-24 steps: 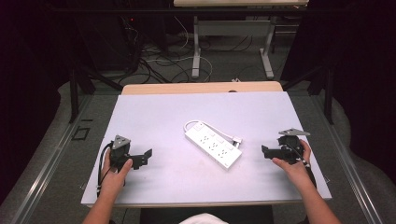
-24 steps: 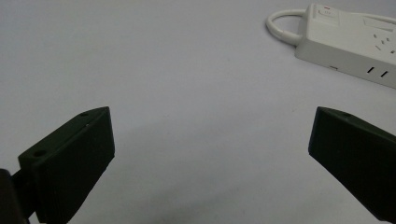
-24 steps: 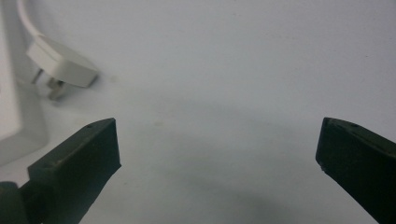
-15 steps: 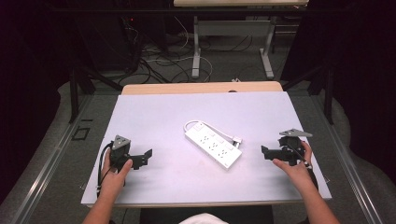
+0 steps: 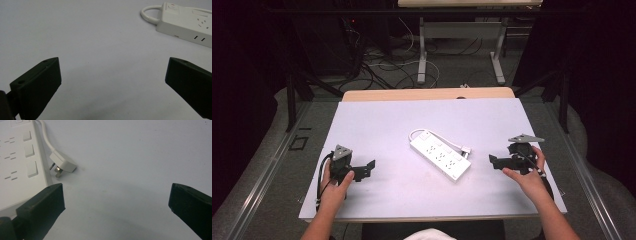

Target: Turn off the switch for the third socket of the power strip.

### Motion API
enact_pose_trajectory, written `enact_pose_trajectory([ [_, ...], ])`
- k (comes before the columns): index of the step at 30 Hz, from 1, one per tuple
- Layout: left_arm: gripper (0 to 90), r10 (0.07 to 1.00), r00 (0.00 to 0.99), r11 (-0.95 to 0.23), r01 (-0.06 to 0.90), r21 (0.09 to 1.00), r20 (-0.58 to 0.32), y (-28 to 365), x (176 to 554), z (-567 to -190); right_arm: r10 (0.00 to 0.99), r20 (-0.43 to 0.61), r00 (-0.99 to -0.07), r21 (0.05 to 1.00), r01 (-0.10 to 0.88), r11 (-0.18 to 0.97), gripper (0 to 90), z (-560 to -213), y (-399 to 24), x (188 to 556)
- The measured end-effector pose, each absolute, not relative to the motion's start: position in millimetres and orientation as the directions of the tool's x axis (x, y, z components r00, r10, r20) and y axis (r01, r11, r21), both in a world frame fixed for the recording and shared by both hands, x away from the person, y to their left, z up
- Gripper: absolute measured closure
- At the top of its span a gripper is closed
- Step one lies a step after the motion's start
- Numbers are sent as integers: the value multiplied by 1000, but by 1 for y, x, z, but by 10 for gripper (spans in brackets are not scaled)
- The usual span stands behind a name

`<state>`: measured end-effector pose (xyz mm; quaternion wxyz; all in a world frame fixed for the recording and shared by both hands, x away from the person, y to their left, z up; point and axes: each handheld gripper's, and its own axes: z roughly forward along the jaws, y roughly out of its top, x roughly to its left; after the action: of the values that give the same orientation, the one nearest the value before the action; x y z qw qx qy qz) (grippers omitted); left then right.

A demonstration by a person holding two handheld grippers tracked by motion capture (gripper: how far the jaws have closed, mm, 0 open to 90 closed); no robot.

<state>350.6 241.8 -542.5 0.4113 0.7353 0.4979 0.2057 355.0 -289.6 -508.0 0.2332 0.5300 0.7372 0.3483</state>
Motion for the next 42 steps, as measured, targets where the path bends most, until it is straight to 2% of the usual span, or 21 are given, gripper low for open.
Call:
enact_pose_trajectory([
  [8, 3, 902, 418, -160, 556, 816, -108, 241, 351, -543, 938, 31, -344, 736, 643, 211, 59, -504, -282, 360],
  [29, 3, 902, 418, -161, 556, 815, -106, 241, 351, -543, 918, -5, -396, 729, 627, 275, 143, -485, -262, 367],
  [42, 3, 903, 417, -160, 556, 816, -107, 241, 351, -543, 903, -21, -429, 727, 614, 309, 155, -478, -247, 372],
])
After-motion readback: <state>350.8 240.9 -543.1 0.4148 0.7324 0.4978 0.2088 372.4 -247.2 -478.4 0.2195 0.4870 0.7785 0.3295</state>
